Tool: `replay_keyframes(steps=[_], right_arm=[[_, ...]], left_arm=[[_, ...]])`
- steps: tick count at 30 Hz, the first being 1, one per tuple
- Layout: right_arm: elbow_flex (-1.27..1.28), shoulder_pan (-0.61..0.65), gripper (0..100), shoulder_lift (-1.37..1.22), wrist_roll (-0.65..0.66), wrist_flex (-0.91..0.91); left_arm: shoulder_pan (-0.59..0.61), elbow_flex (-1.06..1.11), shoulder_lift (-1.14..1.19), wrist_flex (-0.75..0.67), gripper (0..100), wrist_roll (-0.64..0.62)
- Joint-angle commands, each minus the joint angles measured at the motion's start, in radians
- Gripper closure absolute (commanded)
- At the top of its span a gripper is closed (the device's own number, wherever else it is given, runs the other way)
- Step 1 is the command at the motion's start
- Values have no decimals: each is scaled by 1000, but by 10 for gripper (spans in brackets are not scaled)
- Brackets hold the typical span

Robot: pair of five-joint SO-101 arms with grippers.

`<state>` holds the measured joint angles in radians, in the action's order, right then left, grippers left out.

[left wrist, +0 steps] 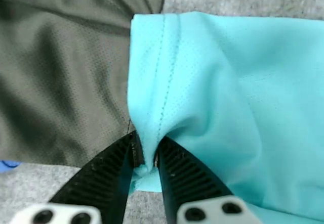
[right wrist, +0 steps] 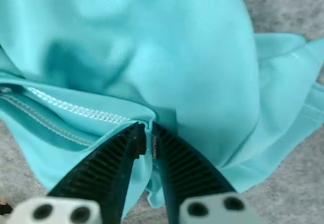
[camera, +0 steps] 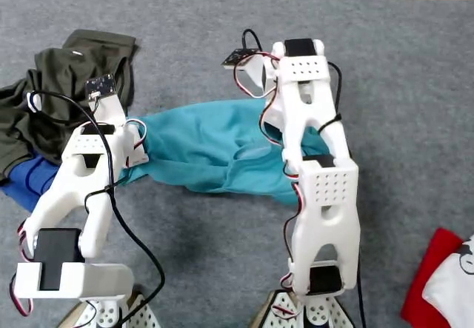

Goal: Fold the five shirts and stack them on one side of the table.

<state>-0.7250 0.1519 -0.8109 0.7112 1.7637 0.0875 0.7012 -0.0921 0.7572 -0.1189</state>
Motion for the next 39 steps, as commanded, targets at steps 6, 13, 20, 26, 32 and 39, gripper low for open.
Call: replay_keyframes(steps=[6, 13, 20, 26, 32, 39], right_arm=[[1, -42, 994, 25, 3, 18], [5, -38, 994, 156, -57, 21], [7, -42, 994, 257, -129, 21], [7, -73, 994, 374, -160, 23], [7, -170, 994, 444, -160, 20], [-56, -298, 994, 453, -158, 15]], left_arm=[[-6, -2, -2, -9, 982, 6], [0, -8, -2, -9, 982, 5], [3, -18, -13, 2, 982, 0], [-3, -232, -12, 281, 867, -2], [3, -448, -12, 554, 701, -3], [26, -641, -13, 773, 698, -3]])
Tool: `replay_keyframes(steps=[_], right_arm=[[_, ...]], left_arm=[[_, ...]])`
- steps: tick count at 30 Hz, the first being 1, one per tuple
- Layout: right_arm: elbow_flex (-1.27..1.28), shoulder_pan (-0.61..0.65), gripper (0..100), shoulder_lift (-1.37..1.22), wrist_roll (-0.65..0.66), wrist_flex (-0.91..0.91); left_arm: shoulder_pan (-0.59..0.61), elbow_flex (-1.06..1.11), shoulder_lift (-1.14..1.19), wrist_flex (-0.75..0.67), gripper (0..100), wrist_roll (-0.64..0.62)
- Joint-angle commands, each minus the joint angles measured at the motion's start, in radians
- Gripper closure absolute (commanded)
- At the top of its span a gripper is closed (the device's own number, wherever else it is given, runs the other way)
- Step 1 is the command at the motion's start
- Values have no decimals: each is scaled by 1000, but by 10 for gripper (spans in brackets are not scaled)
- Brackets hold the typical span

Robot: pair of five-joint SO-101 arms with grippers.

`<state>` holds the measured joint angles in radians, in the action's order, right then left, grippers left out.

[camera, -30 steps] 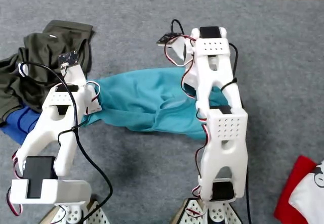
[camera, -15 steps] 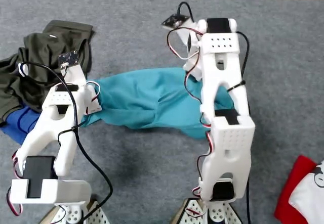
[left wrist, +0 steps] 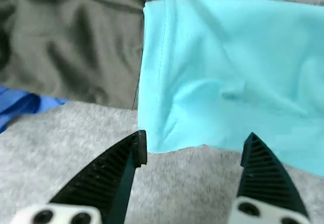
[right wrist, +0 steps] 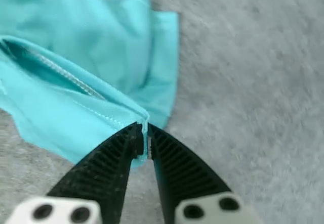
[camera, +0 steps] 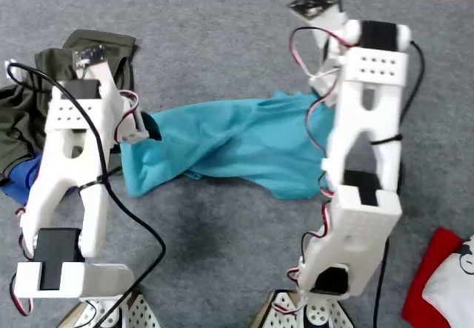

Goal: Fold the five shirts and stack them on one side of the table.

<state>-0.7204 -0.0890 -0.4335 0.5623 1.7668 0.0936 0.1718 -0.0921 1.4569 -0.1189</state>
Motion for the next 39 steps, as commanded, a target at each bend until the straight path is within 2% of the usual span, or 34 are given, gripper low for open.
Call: replay_keyframes(steps=[1, 5, 9, 14, 17, 21, 23, 29, 39], right_arm=[[-88, -76, 994, 76, -11, 5], [-193, -125, 994, 68, -40, -43], [-196, -99, 994, 65, -69, -98], [-101, -30, 994, 44, -58, -149], [-64, -28, 994, 15, -57, -193], [-68, -35, 994, -28, -41, -210], [-67, -36, 994, -42, -23, -219], [-67, -38, 994, -64, -14, -227], [-64, -33, 994, -64, -14, -227]], left_arm=[[26, -140, -13, 103, 698, -3], [26, -192, -13, 206, 698, 0], [-31, -178, -12, 293, 698, 5], [-255, -28, -15, 285, 698, 6], [-410, 57, -19, 212, 729, 8], [-486, 181, -51, 57, 782, 130], [-479, 259, -61, -11, 802, 199], [-351, 445, -65, -212, 867, 377], [-330, 505, -56, -548, 932, 554]])
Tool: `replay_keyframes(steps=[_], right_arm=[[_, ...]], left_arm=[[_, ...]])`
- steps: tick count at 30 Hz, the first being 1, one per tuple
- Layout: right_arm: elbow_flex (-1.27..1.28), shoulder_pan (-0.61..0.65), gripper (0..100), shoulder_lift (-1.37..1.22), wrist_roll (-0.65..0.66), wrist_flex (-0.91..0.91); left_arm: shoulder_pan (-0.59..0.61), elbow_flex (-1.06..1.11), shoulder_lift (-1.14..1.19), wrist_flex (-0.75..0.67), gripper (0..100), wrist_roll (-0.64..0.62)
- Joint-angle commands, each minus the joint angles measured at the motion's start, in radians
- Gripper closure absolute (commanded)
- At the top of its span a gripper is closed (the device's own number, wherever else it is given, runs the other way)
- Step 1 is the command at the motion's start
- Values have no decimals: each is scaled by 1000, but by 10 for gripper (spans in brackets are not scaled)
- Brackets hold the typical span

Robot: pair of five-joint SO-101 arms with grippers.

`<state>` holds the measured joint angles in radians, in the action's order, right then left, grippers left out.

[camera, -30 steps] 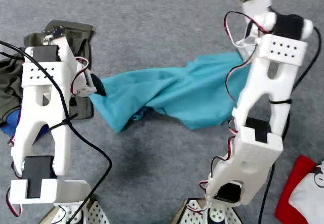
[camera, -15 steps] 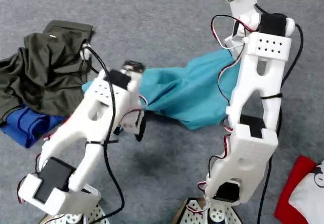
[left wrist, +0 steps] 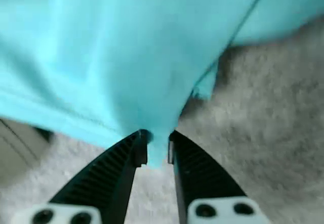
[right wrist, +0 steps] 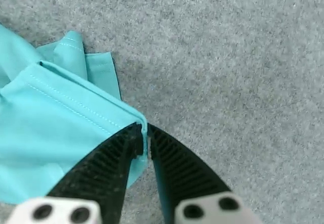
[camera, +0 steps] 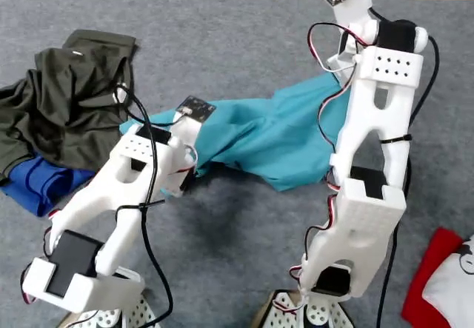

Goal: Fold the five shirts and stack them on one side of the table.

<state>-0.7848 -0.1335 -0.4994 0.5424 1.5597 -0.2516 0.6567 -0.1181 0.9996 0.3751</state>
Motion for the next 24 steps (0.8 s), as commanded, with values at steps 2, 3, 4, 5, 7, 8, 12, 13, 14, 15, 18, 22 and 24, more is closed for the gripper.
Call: replay_keyframes(steps=[2, 3, 4, 5, 7, 8, 12, 13, 14, 15, 18, 22, 24], right_arm=[[1, 12, 994, 2, 6, -20], [1, 12, 994, 2, 6, -20], [1, 12, 994, 2, 6, -20], [1, 12, 994, 2, 6, -20], [1, 12, 994, 1, 6, -20], [2, 12, 994, 1, 6, -20], [4, 13, 994, 1, 6, -20], [5, 13, 994, 1, 6, -20], [5, 13, 994, 1, 6, -20], [5, 13, 994, 1, 6, -20], [5, 13, 994, 1, 6, -20], [5, 13, 994, 1, 6, -20], [5, 13, 994, 1, 6, -20]], left_arm=[[25, 46, -30, -149, 933, 103], [29, 60, -28, -172, 932, 117], [38, 75, -28, -189, 930, 124], [44, 89, -28, -199, 930, 127], [57, 104, -28, -201, 929, 140], [69, 112, -28, -199, 929, 149], [97, 104, -38, -135, 929, 173], [101, 94, -38, -112, 929, 173], [106, 75, -38, -84, 929, 173], [106, 49, -38, -55, 929, 173], [124, -48, -38, 31, 929, 169], [169, -172, -30, 132, 929, 169], [173, -192, -28, 178, 928, 170]])
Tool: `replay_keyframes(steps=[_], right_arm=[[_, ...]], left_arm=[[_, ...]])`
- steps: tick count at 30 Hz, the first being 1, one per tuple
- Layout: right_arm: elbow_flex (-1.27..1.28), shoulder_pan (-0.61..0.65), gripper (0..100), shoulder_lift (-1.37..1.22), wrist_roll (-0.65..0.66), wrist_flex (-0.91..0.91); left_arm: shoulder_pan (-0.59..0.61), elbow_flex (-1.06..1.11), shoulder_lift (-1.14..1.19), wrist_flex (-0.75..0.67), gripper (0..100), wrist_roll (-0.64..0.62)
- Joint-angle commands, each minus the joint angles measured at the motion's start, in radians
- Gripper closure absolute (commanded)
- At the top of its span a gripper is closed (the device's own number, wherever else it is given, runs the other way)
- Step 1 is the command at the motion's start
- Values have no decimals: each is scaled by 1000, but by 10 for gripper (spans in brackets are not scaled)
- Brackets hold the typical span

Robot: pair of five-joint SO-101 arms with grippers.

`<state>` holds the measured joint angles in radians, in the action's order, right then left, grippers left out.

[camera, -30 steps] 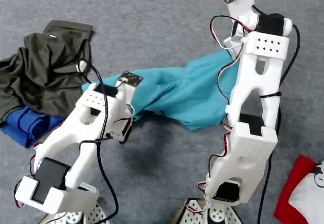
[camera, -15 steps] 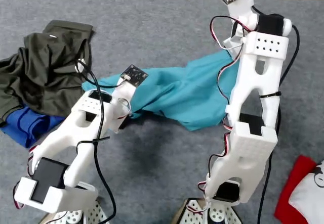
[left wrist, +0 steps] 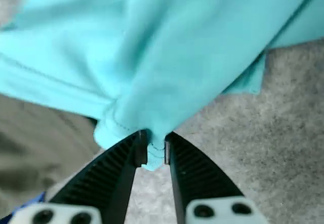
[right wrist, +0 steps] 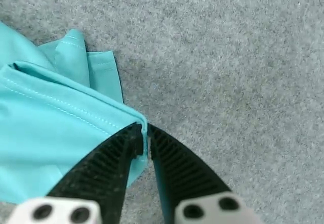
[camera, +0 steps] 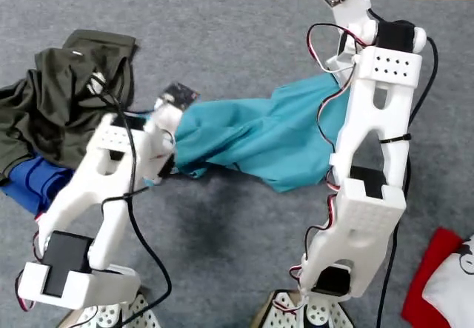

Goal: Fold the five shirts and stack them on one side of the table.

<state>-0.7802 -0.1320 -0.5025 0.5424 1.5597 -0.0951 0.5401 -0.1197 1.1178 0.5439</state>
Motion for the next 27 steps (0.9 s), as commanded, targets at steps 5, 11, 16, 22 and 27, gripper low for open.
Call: replay_keyframes(steps=[5, 11, 16, 22, 27], right_arm=[[1, 12, 994, 4, 8, -20], [1, 12, 994, 4, 8, -20], [2, 12, 994, 2, 34, -20], [-18, 16, 994, -36, 34, -20], [-39, 19, 994, -45, 34, -11]], left_arm=[[-6, -51, -36, 115, 928, 5], [-44, -6, -36, 115, 923, 6], [-57, 9, -38, 115, 841, 0], [-60, 6, -38, 153, 840, 5], [-58, 15, -38, 155, 840, 5]])
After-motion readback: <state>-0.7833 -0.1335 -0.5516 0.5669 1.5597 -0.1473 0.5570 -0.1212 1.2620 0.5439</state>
